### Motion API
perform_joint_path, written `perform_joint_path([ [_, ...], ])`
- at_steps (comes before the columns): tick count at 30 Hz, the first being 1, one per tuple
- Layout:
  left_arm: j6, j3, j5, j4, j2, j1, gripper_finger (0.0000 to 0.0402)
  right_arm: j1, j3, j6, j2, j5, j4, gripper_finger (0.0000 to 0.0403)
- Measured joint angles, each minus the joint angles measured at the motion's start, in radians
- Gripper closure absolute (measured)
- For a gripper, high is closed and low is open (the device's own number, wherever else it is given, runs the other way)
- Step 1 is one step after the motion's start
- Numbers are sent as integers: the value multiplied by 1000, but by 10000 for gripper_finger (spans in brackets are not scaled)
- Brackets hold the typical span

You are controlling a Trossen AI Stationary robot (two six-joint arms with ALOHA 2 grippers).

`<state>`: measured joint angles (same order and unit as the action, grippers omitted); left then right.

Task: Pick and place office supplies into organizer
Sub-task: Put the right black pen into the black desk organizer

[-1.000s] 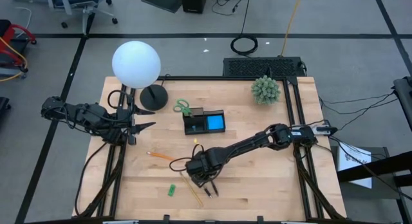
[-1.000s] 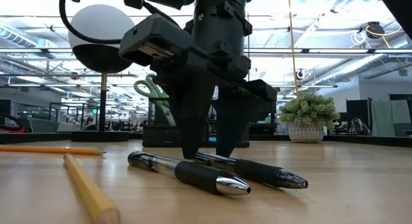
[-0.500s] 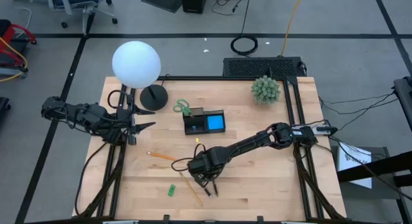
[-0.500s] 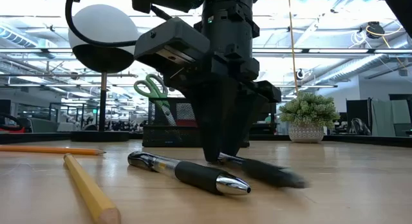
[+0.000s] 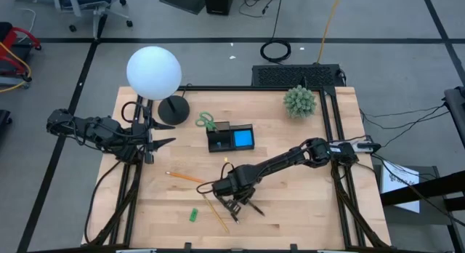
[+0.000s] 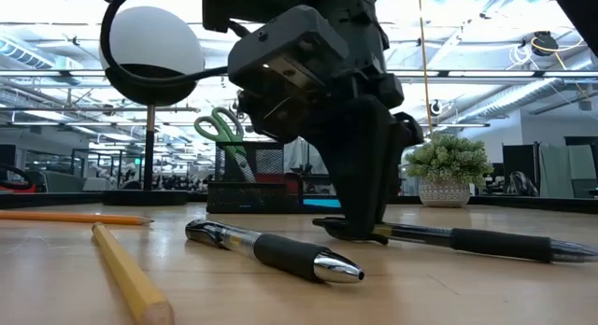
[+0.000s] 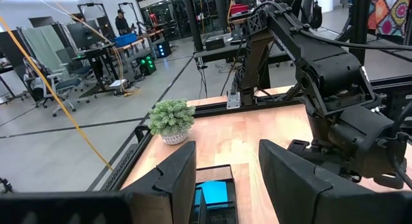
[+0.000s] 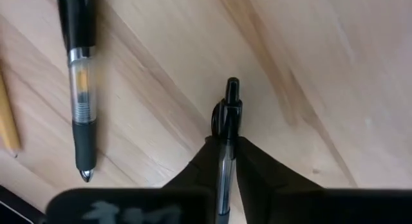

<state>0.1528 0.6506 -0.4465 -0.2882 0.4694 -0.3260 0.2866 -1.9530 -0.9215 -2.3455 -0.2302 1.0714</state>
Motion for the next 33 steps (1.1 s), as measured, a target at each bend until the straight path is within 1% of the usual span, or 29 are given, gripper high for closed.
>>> perform_joint_path([
  [5, 0, 0, 0, 0, 0, 0, 229, -4, 0, 47, 0, 17, -21, 367],
  [12, 0, 0, 0, 0, 0, 0, 229, -10, 0, 53, 0, 72, -110, 386],
  [17, 0, 0, 0, 0, 0, 0, 229, -13, 0, 61, 0, 87, -152, 381],
  [23, 7, 0, 0, 0, 0, 0, 229, -21, 0, 102, 13, 169, -190, 384],
  [26, 7, 0, 0, 0, -1, 0, 229, -29, 2, 124, 34, 222, -208, 385],
  [33, 10, 0, 0, 0, -1, 0, 229, -39, 2, 186, 95, 307, -260, 384],
])
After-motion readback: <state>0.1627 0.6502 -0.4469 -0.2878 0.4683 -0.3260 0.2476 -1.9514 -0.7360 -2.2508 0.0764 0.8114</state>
